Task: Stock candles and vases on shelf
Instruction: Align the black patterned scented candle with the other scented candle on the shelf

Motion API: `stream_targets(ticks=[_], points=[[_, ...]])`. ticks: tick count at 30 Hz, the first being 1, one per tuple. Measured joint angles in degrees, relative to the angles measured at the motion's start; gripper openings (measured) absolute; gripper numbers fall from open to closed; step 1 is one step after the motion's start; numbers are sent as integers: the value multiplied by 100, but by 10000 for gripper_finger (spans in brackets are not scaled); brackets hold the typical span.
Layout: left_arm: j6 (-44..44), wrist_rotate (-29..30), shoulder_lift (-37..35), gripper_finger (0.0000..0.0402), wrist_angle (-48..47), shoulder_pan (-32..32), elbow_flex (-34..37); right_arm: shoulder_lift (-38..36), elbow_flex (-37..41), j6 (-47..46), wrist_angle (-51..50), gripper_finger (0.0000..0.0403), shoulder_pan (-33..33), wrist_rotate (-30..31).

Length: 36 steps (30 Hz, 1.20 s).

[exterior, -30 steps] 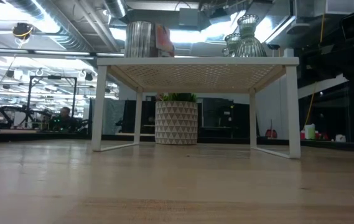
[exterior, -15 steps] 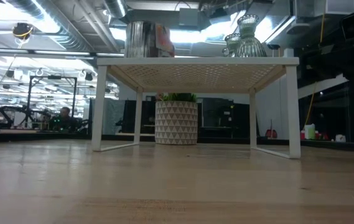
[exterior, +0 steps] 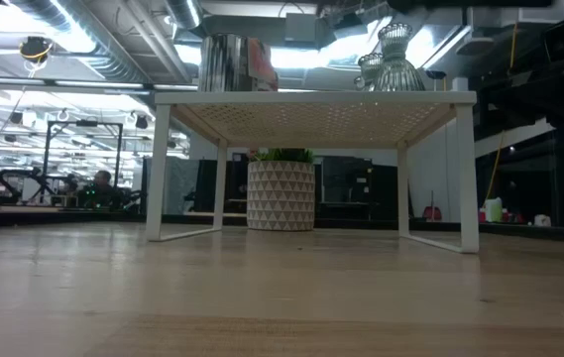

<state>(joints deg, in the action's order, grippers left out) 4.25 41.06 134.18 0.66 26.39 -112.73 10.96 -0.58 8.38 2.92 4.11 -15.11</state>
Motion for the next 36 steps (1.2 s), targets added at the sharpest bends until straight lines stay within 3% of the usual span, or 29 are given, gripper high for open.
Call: stream_targets(ticks=[8,20,30,36], points=[[559,-169,380,397,576,-36,0,0,-2,0,0,124,-1,0],[716,-1287,474,398,-206,-54,-9,0,0,0,0,124,1,0],[711,-1261,1099,400,293,96,-4,0,0,0,-2,124,-1,0],[720,-1266,1127,400,332,78,-4,0,0,-2,-2,124,-1,-2]])
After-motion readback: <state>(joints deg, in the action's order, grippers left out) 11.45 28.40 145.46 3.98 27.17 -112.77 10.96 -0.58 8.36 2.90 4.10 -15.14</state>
